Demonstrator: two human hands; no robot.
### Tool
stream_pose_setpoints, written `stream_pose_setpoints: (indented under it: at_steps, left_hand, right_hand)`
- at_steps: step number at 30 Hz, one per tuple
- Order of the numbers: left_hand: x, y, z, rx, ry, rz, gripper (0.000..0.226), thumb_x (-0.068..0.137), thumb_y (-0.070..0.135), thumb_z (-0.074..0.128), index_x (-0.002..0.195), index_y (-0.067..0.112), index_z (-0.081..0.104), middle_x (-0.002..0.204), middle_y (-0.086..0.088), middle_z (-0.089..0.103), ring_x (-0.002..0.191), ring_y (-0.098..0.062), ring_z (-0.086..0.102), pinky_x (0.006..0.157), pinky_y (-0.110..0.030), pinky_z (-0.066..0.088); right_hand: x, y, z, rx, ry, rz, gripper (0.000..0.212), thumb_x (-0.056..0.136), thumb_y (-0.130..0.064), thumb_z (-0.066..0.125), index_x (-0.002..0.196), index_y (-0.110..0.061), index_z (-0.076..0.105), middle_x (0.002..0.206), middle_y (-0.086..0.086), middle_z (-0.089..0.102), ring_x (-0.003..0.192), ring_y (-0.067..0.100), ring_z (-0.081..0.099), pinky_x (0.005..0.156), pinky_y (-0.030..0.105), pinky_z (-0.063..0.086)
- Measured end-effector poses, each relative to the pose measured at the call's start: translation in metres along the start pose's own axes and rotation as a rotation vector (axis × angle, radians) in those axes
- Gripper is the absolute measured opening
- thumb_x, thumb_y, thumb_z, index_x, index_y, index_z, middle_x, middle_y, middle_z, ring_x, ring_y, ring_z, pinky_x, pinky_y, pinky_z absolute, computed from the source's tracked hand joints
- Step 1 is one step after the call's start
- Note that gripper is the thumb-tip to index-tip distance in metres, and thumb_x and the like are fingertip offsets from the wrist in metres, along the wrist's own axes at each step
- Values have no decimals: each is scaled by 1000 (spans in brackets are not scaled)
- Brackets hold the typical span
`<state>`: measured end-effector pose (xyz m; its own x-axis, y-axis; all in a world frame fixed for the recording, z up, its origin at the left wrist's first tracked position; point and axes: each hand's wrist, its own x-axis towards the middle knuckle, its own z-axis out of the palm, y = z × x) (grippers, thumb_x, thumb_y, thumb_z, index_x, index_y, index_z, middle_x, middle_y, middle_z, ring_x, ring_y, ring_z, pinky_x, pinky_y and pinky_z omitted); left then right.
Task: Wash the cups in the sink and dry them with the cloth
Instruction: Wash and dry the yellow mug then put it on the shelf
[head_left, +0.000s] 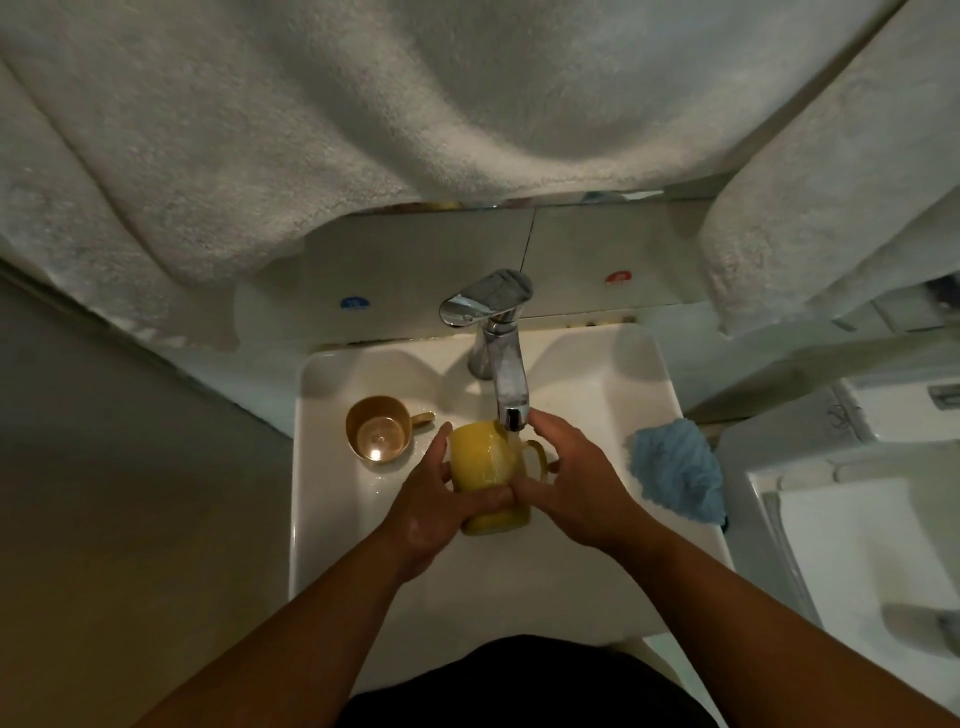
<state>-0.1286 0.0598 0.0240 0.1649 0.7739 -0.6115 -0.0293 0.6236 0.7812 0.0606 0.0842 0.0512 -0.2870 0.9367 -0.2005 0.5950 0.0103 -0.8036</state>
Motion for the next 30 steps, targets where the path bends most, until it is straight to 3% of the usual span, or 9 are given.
stream_pose_setpoints:
  at_steps: [4, 6, 8, 11, 14, 17, 22, 26, 30]
  left_hand:
    - [-2, 0, -3, -3, -89, -15, 151, 47, 27, 102, 159, 43, 2, 144, 5, 49, 124, -19, 58, 97, -46, 57]
    - [-5, 2, -2, -9, -130, -8, 146, 56, 10, 98, 157, 47, 0, 142, 10, 46, 125, -23, 58, 91, -48, 59]
    - [-7, 6, -1, 11, -132, 12, 138, 64, 0, 92, 154, 53, 3, 141, 11, 43, 123, -26, 57, 84, -49, 61]
    - [-7, 6, 0, 111, -86, 77, 135, 64, 4, 94, 157, 47, 6, 146, 9, 41, 125, -19, 54, 84, -44, 62]
    - [-6, 7, 1, 186, -68, 129, 139, 62, 8, 96, 159, 43, 2, 147, 13, 39, 125, -10, 52, 85, -31, 61]
    - [-6, 9, 1, 234, -62, 182, 138, 62, 5, 95, 158, 40, 1, 136, 30, 35, 118, 2, 49, 75, -15, 55]
    - [-3, 6, 0, 303, -35, 213, 143, 59, 14, 98, 159, 40, 0, 141, 25, 34, 120, 0, 49, 77, -13, 53]
    - [0, 3, -3, 293, -11, 207, 143, 60, 10, 97, 160, 37, -1, 132, 38, 29, 115, 7, 48, 74, -10, 52]
    - [3, 2, -1, 326, -26, 237, 144, 60, 16, 98, 160, 37, -3, 145, 20, 32, 123, -3, 48, 76, -8, 51]
  right_hand:
    - [2, -4, 1, 9, -17, 80, 61, 79, -30, 78, 134, -28, 53, 124, -10, 58, 111, 13, 55, 87, 24, 49]
    - [2, -4, 4, 60, 9, 120, 60, 82, -25, 76, 137, -30, 52, 126, -11, 59, 111, 13, 56, 82, 17, 46]
    - [2, -5, 6, 135, 22, 165, 62, 85, -22, 74, 141, -32, 48, 130, -10, 58, 114, 15, 56, 85, 20, 49]
    - [1, -7, 9, 94, 28, 171, 70, 85, -25, 75, 147, -28, 44, 137, -7, 56, 118, 16, 55, 96, 31, 50]
    - [1, -9, 10, 59, 41, 159, 73, 80, -27, 79, 145, -27, 45, 135, -7, 56, 117, 15, 54, 97, 33, 51]
    - [6, -13, 9, 100, 95, 204, 58, 81, -23, 76, 133, -32, 53, 124, -9, 61, 110, 16, 58, 93, 34, 53]
    - [13, -20, 11, 208, 230, 256, 37, 84, -17, 70, 119, -28, 65, 107, -9, 68, 100, 11, 63, 93, 38, 56]
    - [8, -16, 15, 121, 32, 208, 62, 79, -19, 79, 134, -26, 50, 123, -5, 59, 109, 15, 57, 93, 33, 53]
    - [14, -16, 13, 228, 202, 242, 33, 88, -19, 69, 117, -32, 61, 109, -12, 65, 104, 13, 61, 79, 20, 50]
